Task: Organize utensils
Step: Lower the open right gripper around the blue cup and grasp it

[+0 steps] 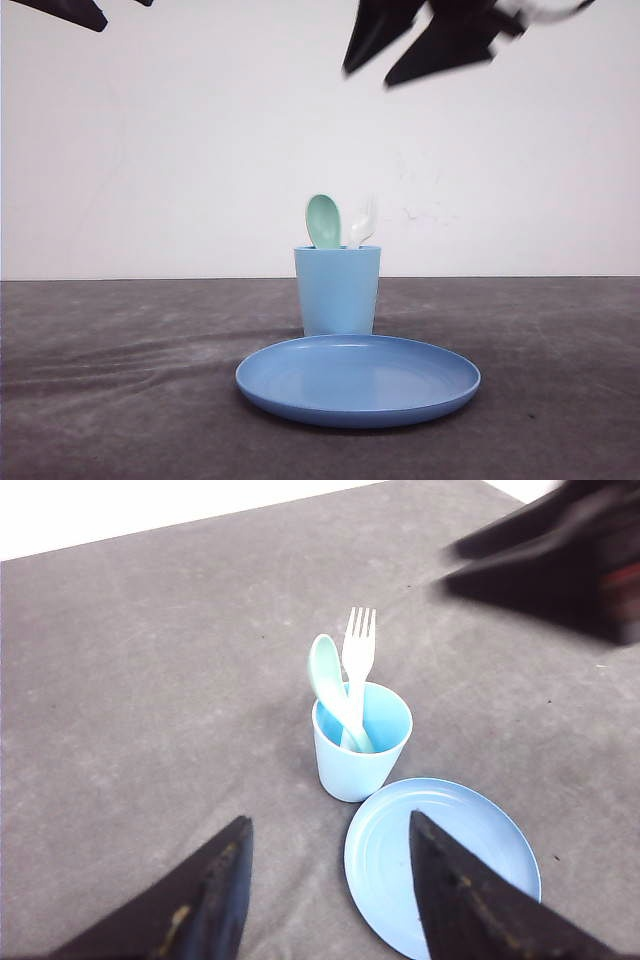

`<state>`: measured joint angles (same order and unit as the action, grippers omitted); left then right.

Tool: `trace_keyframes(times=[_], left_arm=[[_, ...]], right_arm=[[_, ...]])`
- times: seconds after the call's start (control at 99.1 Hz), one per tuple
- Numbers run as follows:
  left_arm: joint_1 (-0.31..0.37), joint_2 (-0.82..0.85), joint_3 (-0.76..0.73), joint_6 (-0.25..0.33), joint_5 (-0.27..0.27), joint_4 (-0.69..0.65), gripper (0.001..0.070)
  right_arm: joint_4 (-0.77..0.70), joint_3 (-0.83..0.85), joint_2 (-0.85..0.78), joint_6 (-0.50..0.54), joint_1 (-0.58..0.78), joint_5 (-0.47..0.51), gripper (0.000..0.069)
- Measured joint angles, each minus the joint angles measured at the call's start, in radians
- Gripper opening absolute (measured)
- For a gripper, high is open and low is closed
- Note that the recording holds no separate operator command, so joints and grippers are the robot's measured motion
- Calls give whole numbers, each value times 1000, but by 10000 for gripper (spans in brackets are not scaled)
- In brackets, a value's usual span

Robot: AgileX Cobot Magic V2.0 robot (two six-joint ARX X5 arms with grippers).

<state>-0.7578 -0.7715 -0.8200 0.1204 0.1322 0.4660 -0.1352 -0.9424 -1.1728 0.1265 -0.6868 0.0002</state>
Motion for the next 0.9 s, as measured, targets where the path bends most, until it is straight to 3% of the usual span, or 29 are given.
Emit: trace_keyframes(times=[0.071,0.202,0.272,0.646,0.898], left_arm=[[0,0,0,0,0,0,296],[0,0,0,0,0,-1,296],[0,0,0,0,0,-2,296],[0,0,0,0,0,-2,296],[0,0,0,0,0,-2,296]], right_arm=[[-53,0,63,-3,-7,0,335],[-142,-4,139,-5,-15,0,606],[-194,-5,157,-4,-21,0,681],[-401,-5,111,71,-58,0,680],[-426,-5,-20,153,-58,2,680]])
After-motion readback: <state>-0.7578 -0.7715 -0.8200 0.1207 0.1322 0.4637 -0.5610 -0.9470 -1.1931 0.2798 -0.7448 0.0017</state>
